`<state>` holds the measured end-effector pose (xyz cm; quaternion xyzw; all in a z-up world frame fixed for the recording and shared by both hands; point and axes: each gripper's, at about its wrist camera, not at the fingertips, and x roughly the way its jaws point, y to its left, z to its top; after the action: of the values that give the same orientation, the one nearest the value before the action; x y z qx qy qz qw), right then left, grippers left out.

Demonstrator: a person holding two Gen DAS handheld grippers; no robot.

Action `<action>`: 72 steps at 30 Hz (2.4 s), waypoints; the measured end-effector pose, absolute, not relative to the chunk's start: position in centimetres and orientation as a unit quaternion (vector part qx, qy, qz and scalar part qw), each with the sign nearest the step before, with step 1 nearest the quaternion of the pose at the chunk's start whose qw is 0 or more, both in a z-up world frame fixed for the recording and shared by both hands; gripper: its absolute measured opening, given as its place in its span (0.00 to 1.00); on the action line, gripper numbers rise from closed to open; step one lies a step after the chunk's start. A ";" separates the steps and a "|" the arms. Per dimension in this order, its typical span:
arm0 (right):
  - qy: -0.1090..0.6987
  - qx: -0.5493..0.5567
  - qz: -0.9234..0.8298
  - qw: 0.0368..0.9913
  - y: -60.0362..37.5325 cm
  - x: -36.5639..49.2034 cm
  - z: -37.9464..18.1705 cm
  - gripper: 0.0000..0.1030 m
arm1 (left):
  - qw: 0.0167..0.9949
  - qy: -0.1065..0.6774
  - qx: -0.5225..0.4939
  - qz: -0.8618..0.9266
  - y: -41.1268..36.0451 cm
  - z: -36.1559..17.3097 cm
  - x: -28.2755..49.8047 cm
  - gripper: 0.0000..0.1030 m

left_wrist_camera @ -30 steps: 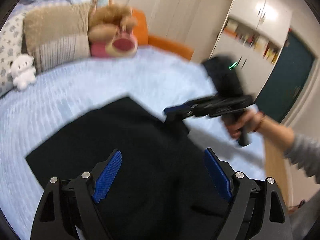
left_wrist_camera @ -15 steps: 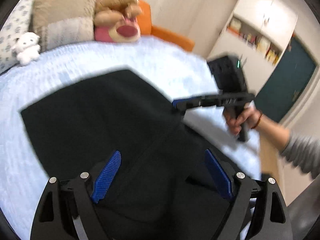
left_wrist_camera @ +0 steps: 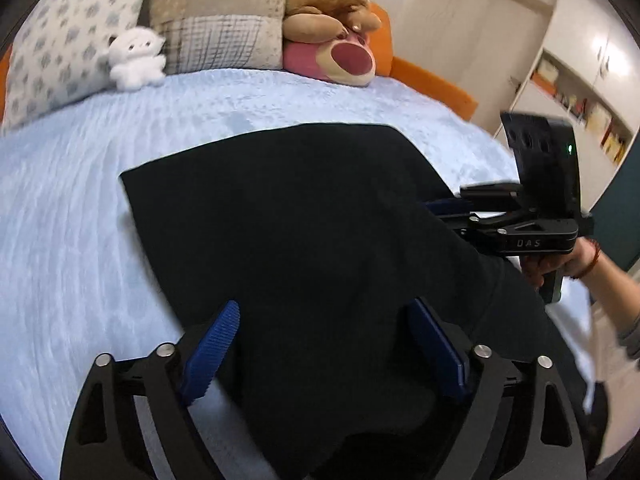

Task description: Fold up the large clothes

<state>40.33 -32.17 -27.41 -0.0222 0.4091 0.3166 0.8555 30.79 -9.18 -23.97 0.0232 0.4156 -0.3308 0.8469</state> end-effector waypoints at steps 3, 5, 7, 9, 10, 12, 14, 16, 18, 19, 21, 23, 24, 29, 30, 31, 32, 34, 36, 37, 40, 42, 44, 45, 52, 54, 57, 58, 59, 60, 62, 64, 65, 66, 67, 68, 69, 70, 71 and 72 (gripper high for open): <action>0.413 0.003 0.310 0.856 -32.9 40.1 -26.8 0.26 | 0.845 0.425 0.011 -0.324 -9.1 -23.2 31.2 0.88; 0.417 0.010 0.301 0.857 -33.8 38.4 -25.4 0.41 | 0.843 0.434 -0.011 -0.318 -8.1 -22.0 30.7 0.87; 0.416 0.022 0.303 0.857 -34.8 35.4 -23.4 0.64 | 0.843 0.433 -0.027 -0.319 -6.6 -19.9 29.0 0.87; 0.422 0.042 0.305 0.853 -36.3 31.2 -21.2 0.71 | 0.844 0.436 -0.032 -0.310 -5.8 -17.8 26.5 0.92; 0.428 0.050 0.305 0.849 -36.9 29.7 -20.4 0.72 | 0.837 0.446 -0.045 -0.314 -5.1 -16.7 24.6 0.92; 0.450 0.089 0.300 0.836 -38.5 25.9 -19.2 0.79 | 0.821 0.468 -0.076 -0.319 -4.2 -15.6 21.6 0.93; 0.479 0.148 0.298 0.812 -40.1 22.1 -19.2 0.80 | 0.796 0.497 -0.114 -0.325 -3.4 -15.5 18.7 0.95; 0.491 0.187 0.300 0.796 -40.9 19.6 -19.7 0.80 | 0.766 0.525 -0.147 -0.341 -3.3 -16.4 16.9 0.95; 0.508 0.216 0.288 0.783 -41.4 17.4 -20.8 0.80 | 0.729 0.562 -0.173 -0.350 -3.7 -18.5 14.7 0.95; 0.519 0.223 0.285 0.775 -41.4 16.4 -21.7 0.80 | 0.717 0.574 -0.177 -0.355 -3.9 -19.4 14.0 0.95; 0.532 0.235 0.279 0.765 -41.5 15.3 -23.0 0.80 | 0.696 0.596 -0.179 -0.359 -4.6 -21.6 12.3 0.95; 0.548 0.256 0.274 0.747 -41.6 14.9 -24.6 0.80 | 0.683 0.610 -0.188 -0.355 -5.0 -23.5 11.5 0.95; 0.557 0.266 0.268 0.740 -41.6 14.9 -25.5 0.79 | 0.668 0.619 -0.206 -0.357 -5.1 -24.9 10.9 0.95; 0.577 0.260 0.258 0.730 -41.2 15.1 -27.4 0.79 | 0.667 0.616 -0.229 -0.351 -5.6 -27.0 9.8 0.95; 0.577 0.259 0.259 0.730 -41.0 15.2 -27.4 0.79 | 0.667 0.612 -0.236 -0.352 -5.6 -27.1 9.6 0.95; 0.577 0.260 0.263 0.729 -40.8 15.4 -27.2 0.79 | 0.666 0.609 -0.246 -0.353 -5.6 -27.1 9.5 0.95; 0.577 0.261 0.268 0.726 -40.6 15.5 -27.1 0.76 | 0.657 0.603 -0.271 -0.362 -5.7 -27.2 9.5 0.95; 0.584 0.270 0.297 0.706 -39.2 16.0 -27.0 0.65 | 0.636 0.601 -0.300 -0.379 -6.4 -27.4 9.7 0.94; 0.591 0.241 0.298 0.710 -37.9 16.3 -27.0 0.65 | 0.637 0.602 -0.290 -0.384 -7.1 -27.7 9.4 0.94; 0.596 0.241 0.299 0.705 -37.5 16.5 -27.3 0.64 | 0.638 0.603 -0.285 -0.384 -7.5 -27.8 9.4 0.93; 0.605 0.268 0.278 0.696 -38.2 16.7 -28.3 0.36 | 0.633 0.609 -0.295 -0.377 -7.7 -28.2 9.4 0.65; 0.602 0.306 0.279 0.683 -39.3 16.7 -28.6 0.21 | 0.614 0.621 -0.324 -0.364 -6.9 -29.1 10.0 0.42; 0.594 0.321 0.285 0.680 -39.6 16.6 -28.1 0.17 | 0.579 0.632 -0.371 -0.358 -5.8 -30.5 10.7 0.28; 0.592 0.320 0.286 0.682 -39.4 16.7 -27.7 0.14 | 0.571 0.632 -0.380 -0.360 -5.8 -30.8 10.8 0.26; 0.559 0.345 0.328 0.679 -39.4 18.6 -22.7 0.12 | 0.540 0.616 -0.420 -0.392 -5.8 -28.1 11.9 0.17; 0.539 0.353 0.340 0.685 -39.6 19.7 -20.4 0.12 | 0.534 0.597 -0.440 -0.406 -5.1 -26.0 13.1 0.17; 0.508 0.381 0.362 0.682 -40.1 22.4 -17.4 0.12 | 0.543 0.557 -0.462 -0.425 -3.8 -22.4 15.7 0.17; 0.498 0.399 0.369 0.676 -40.2 23.9 -16.5 0.12 | 0.545 0.544 -0.472 -0.430 -3.3 -21.3 17.0 0.17; 0.490 0.407 0.372 0.675 -40.4 24.8 -15.9 0.12 | 0.546 0.534 -0.479 -0.433 -2.8 -20.5 18.2 0.17; 0.475 0.420 0.374 0.677 -40.6 26.7 -15.1 0.12 | 0.543 0.521 -0.495 -0.433 -2.2 -19.7 20.0 0.17; 0.460 0.446 0.376 0.669 -41.3 29.8 -14.4 0.12 | 0.539 0.506 -0.518 -0.430 -1.7 -19.1 23.1 0.17; 0.452 0.460 0.370 0.669 -41.4 32.6 -14.1 0.12 | 0.538 0.495 -0.539 -0.420 -1.7 -18.8 26.8 0.17; 0.451 0.468 0.367 0.666 -41.5 34.1 -14.1 0.12 | 0.538 0.494 -0.544 -0.413 -1.5 -18.9 28.2 0.17; 0.449 0.479 0.354 0.666 -41.7 35.7 -14.4 0.12 | 0.536 0.494 -0.550 -0.407 -1.3 -19.3 30.1 0.17; 0.450 0.487 0.348 0.664 -41.8 37.2 -14.8 0.12 | 0.535 0.495 -0.558 -0.398 -1.1 -19.7 31.5 0.17; 0.451 0.497 0.335 0.661 -41.9 39.0 -15.5 0.12 | 0.535 0.497 -0.562 -0.387 -1.1 -20.3 32.9 0.17; 0.453 0.502 0.325 0.661 -41.7 40.0 -16.1 0.12 | 0.533 0.499 -0.568 -0.380 -0.4 -20.8 33.7 0.17; 0.457 0.506 0.317 0.659 -41.6 41.5 -16.9 0.12 | 0.528 0.504 -0.577 -0.365 -0.3 -21.9 35.2 0.17; 0.461 0.511 0.307 0.657 -41.2 42.6 -17.8 0.12 | 0.526 0.507 -0.583 -0.356 0.8 -22.6 36.3 0.17; 0.467 0.512 0.294 0.658 -40.9 44.2 -18.9 0.12 | 0.524 0.512 -0.588 -0.343 1.1 -23.7 37.4 0.17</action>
<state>44.25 -40.94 -18.92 0.5122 0.4672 0.2938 0.6581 37.42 1.09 -23.71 -0.5879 0.5118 -0.3434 0.5239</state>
